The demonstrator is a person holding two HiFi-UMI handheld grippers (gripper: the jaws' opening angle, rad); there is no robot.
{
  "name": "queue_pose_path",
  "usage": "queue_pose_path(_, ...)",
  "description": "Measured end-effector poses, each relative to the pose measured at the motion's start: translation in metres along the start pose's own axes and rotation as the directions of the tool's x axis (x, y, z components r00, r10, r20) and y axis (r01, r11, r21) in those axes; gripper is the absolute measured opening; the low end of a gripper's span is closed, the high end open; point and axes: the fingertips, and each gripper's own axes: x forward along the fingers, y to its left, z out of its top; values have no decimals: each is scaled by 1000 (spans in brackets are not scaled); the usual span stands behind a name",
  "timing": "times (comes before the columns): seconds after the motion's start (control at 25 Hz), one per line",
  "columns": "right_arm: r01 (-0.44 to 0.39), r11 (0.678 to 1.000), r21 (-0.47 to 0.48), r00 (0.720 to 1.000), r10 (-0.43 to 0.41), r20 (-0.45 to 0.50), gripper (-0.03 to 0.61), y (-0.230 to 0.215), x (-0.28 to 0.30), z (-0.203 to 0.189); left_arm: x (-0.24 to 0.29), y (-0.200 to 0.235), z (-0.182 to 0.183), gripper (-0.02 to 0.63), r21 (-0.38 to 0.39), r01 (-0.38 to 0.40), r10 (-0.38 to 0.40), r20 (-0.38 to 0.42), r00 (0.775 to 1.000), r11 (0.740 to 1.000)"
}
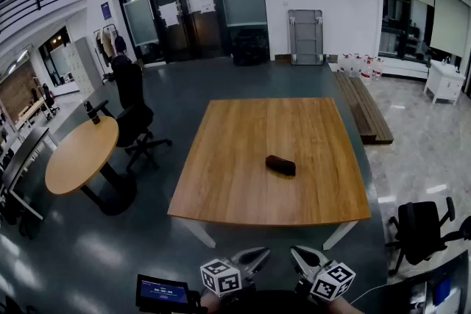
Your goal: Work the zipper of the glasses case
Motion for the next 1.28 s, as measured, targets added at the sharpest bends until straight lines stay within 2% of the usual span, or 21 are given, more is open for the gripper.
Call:
queue_pose_path(0.4,11,1000,-11,1000,-11,5,5,-5,-6,2,8,-2,-4,2,-4,9,-9,-11,1000,1000)
queue_pose_path(0.6,-12,1000,-17,999,12,33,5,1,-20,1,8,-9,-14,2,6,20,-20,-17,1000,1000)
queue_pose_path(0.8,-19,999,-48,997,23,74,6,-11,-21,33,30,-16,10,2,52,39,-40,20,999,998)
queue_pose_path(1.0,-13,1000,-4,998,13,53,6,-30,-42,43,48,-23,6,2,-5,-8,9,28,1000,1000)
queue_pose_path(1.28,-20,1000,8,999,20,47,18,-67,-53,60,68,-18,15,2,14,-84,83,51,995,996)
